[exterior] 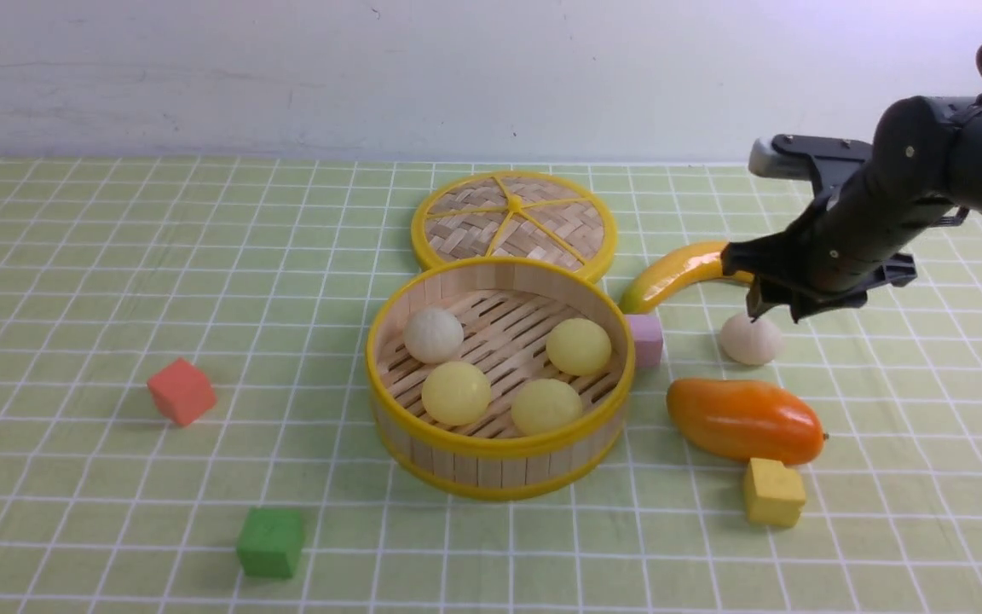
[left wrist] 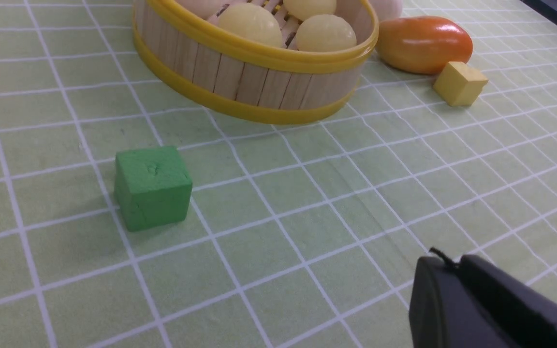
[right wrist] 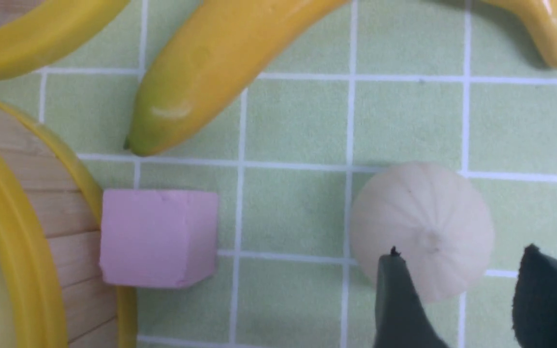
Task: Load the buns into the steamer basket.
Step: Use the right arm to grab a steamed stuffed bun, then use the right arm to put the steamed stuffed bun into the steamer
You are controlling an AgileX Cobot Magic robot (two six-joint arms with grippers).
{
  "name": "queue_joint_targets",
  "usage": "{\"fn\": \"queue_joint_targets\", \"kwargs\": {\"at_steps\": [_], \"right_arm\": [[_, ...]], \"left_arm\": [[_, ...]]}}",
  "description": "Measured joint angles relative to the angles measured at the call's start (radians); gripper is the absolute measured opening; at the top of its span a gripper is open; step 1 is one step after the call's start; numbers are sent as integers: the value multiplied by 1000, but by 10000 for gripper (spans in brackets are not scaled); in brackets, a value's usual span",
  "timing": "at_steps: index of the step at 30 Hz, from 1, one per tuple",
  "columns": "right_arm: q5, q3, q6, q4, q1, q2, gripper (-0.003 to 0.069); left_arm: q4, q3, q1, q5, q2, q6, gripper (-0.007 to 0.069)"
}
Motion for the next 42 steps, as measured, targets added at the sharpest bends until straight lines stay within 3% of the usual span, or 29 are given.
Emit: {"fn": "queue_joint_targets", "kwargs": {"at_steps": [12,17,19,23,27,32,36,42], "right_arm": [[-48,-24,-9,8,0,85,312],[-56,-24,-19,10,0,89,224],[-58,-25,-22,-3,0,89,131],[-50,-25,-24,-27,0,75,19],[-36,-24,-27,-26,3,26,14],[-45,-25,-121,73,73,-79,13],[-128,-26,-250,222,193,-78,18],[-291,-26,-302,283,288,41,29]], "left_arm": [[0,0,0,0,0,0,46],[0,0,0,0,0,0,46],[0,0,0,0,0,0,46],[0,0,0,0,0,0,52],[0,0,0,0,0,0,57],[0,0,0,0,0,0,57],[0,0,0,0,0,0,62],[0,0,0,0,0,0,70]]}}
